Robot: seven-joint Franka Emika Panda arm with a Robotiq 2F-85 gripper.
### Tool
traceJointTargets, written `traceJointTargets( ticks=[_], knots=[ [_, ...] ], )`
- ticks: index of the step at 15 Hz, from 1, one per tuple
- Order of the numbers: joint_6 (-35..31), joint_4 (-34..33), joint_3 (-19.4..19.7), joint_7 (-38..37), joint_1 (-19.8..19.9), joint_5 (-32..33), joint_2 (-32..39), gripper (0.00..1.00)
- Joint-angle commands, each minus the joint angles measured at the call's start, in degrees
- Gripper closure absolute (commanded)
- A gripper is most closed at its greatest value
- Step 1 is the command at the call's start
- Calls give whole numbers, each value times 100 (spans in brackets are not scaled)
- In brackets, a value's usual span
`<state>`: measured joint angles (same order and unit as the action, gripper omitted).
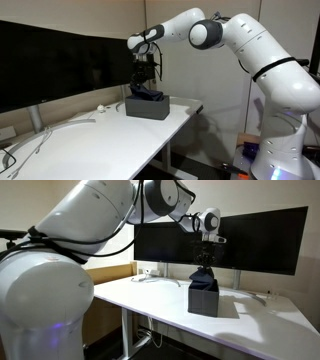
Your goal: Pick up the clothes from the box and put them on the table
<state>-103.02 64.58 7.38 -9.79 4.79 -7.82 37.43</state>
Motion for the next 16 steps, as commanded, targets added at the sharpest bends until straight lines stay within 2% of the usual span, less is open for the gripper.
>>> traceJointTargets(
  ticks=[1,9,16],
  knots=[
    [-185,521,98,-34,-176,248,-629,88],
    [-64,408,111,-57,-566,784,-1269,88],
    [-109,447,42,-81,-1106,1052,-1635,88]
  ],
)
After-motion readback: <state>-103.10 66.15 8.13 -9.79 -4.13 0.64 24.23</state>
